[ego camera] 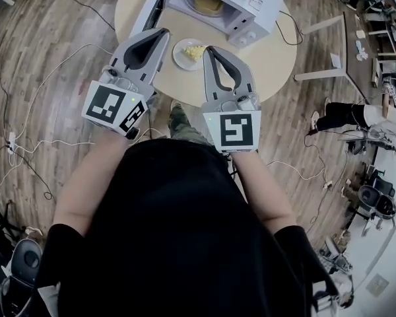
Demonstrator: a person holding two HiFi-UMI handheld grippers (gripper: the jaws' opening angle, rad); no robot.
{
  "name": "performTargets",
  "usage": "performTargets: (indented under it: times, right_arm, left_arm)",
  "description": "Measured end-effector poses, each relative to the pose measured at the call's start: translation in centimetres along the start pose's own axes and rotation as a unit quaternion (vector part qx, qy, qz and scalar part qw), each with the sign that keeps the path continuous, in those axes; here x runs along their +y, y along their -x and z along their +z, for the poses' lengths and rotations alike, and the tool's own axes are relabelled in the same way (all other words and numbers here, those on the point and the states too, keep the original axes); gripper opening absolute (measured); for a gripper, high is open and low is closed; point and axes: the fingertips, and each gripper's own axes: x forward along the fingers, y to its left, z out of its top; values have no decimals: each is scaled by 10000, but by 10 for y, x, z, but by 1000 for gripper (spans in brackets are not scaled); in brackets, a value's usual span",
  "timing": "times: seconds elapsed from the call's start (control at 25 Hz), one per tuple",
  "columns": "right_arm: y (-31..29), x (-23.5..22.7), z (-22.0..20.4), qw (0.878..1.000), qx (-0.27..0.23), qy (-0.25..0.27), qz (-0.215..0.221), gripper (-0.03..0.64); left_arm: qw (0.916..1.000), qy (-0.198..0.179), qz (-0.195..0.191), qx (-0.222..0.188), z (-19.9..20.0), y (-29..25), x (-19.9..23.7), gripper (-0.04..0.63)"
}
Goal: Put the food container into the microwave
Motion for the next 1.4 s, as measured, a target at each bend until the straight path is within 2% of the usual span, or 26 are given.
performTargets:
  times: [0.08,0.4,0.72,0.84,1.4]
  right_arm:
    - [11,-11,5,9991,-40,-361,-209,12]
    - [39,-39,5,9917,-234,-985,-790,12]
    - [59,-69,-11,9729,-418,-1854,-1317,12]
    - [62,-71,-14,9688,-472,-2008,-1370,12]
    - [52,-73,-24,9649,-383,-2228,-1339,12]
  left_arm:
    - [10000,-2,-4,-63,4,4,-2,18]
    - [9996,-63,0,-269,25,19,-9,18]
    - [9990,-42,48,-437,46,31,-11,18]
    - [9990,-27,52,-438,47,34,-10,18]
    - [9991,50,91,-402,42,30,1,18]
